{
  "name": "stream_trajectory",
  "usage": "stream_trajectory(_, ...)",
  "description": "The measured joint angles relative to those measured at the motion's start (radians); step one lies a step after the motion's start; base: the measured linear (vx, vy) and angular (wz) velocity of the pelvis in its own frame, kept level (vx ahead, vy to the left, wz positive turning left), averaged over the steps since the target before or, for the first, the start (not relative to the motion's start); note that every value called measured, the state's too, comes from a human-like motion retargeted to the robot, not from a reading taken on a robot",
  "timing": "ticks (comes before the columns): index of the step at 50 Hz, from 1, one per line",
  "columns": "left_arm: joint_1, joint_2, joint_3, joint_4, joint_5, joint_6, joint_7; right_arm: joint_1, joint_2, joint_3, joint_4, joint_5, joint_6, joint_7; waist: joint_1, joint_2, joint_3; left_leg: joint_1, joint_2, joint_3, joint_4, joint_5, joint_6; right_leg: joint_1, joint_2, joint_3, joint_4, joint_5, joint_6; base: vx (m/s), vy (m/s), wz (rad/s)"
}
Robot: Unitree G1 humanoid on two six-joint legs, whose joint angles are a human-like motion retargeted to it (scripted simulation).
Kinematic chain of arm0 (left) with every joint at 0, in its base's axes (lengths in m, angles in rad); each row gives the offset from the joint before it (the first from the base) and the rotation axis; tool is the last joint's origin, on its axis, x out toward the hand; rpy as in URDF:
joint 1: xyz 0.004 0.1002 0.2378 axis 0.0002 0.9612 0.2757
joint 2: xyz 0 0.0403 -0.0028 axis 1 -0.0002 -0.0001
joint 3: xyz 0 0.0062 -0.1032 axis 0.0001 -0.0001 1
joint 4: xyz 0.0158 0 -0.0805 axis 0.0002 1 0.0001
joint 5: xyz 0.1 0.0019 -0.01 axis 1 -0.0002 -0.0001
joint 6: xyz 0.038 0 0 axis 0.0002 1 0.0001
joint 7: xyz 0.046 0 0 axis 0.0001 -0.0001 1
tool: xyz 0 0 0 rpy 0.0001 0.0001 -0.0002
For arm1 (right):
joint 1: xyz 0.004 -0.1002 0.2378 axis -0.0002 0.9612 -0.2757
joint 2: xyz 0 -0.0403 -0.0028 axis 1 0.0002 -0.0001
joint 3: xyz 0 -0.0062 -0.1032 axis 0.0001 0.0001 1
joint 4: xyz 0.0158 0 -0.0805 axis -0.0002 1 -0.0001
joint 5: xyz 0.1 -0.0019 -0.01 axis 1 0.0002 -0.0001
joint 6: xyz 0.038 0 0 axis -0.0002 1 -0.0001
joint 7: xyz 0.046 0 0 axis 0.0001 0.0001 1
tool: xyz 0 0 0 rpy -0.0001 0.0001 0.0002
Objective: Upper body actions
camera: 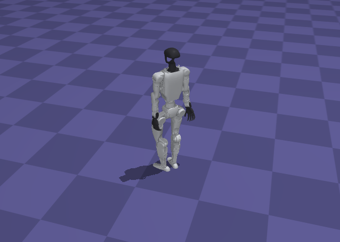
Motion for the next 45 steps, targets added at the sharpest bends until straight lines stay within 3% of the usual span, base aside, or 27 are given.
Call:
stream_trajectory(8, -0.029, 0.033, -0.002, -0.024, 0.007, 0.011, 0.018, 0.035, -0.001, -0.091, 0.087, 0.205, 0.022, -0.032, 0.003, 0.0, -0.038, 0.041, -0.024, 0.078, -0.001, -0.067, 0.02, -0.005, 0.003, 0.081, 0.005, 0.007, 0.017, 0.09, 0.12, -0.54)
stream_trajectory(26, -0.05, 0.02, 0.018, -0.058, 0.024, 0.019, -0.038, -0.011, 0.058, 0.025, -0.02, 0.086, -0.029, 0.028, -0.023, 0.008, -0.047, 0.037, -0.035, 0.094, 0.006, -0.109, 0.019, -0.031, -0.003, 0.109, 0.074, -0.023, 0.052, 0.0, 0.06, -0.09)
stream_trajectory(32, -0.038, 0.024, 0.023, -0.048, 0.044, 0.012, -0.057, -0.012, 0.06, 0.024, -0.025, 0.079, -0.046, 0.036, -0.042, -0.005, -0.034, 0.018, -0.016, -0.03, 0.034, -0.091, -0.001, -0.024, 0.021, 0.135, 0.151, -0.048, 0.027, -0.02, -0.07, 1.02)
stream_trajectory(35, -0.024, 0.034, 0.029, -0.027, 0.052, 0.016, -0.055, -0.001, 0.057, 0.012, -0.014, 0.07, -0.051, 0.029, -0.059, -0.011, -0.042, -0.006, -0.006, -0.121, 0.057, -0.079, -0.014, -0.03, 0.059, 0.294, 0.177, -0.025, 0.027, 0.02, -0.14, 1.54)
stream_trajectory(40, -0.022, 0.06, 0.037, 0.01, 0.058, 0.03, -0.055, 0.014, 0.046, -0.027, 0.013, 0.081, -0.052, 0.011, -0.097, -0.023, -0.052, -0.092, -0.012, -0.318, 0.12, -0.056, -0.041, -0.026, 0.104, 0.556, 0.187, -0.008, 0.092, -0.02, -0.14, 1.98)
stream_trajectory(42, -0.035, 0.074, 0.043, 0.015, 0.062, 0.046, -0.061, 0.014, 0.04, -0.035, 0.029, 0.096, -0.05, 0.005, -0.102, -0.029, -0.049, -0.136, -0.021, -0.398, 0.148, -0.046, -0.054, -0.022, 0.096, 0.513, 0.176, -0.027, 0.097, -0.1, -0.12, 2.05)
stream_trajectory(45, -0.052, 0.092, 0.048, -0.008, 0.059, 0.058, -0.065, 0.009, 0.027, -0.031, 0.057, 0.129, -0.044, -0.002, -0.061, -0.052, -0.022, -0.168, -0.043, -0.469, 0.166, -0.029, -0.068, -0.008, 0.084, 0.395, 0.132, -0.056, 0.045, -0.2, -0.1, 1.51)
